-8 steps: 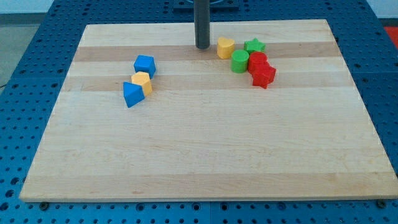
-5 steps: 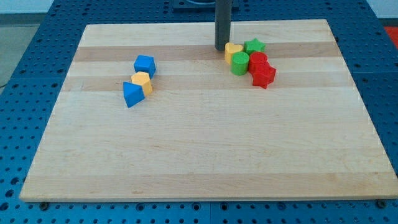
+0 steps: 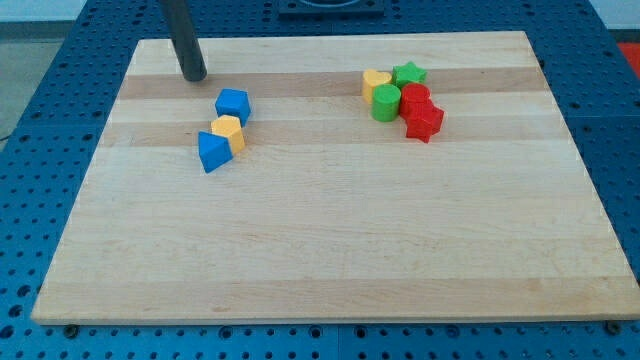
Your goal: Place blue blocks horizontal to the red star
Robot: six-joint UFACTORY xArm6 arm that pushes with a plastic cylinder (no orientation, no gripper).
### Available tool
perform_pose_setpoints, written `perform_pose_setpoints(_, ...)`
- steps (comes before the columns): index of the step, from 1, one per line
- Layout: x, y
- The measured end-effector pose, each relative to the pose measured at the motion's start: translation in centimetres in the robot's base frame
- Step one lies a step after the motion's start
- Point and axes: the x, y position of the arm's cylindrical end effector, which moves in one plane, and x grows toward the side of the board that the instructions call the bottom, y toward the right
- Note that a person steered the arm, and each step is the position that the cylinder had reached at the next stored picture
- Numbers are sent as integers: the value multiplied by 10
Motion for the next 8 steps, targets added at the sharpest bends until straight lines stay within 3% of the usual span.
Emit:
perform_pose_setpoints(2, 54, 82)
perform_pose_setpoints(3, 59, 85)
perform_pose_setpoints(5, 35, -22)
perform_pose_setpoints(7, 95, -45)
perform_pose_setpoints(8, 129, -10)
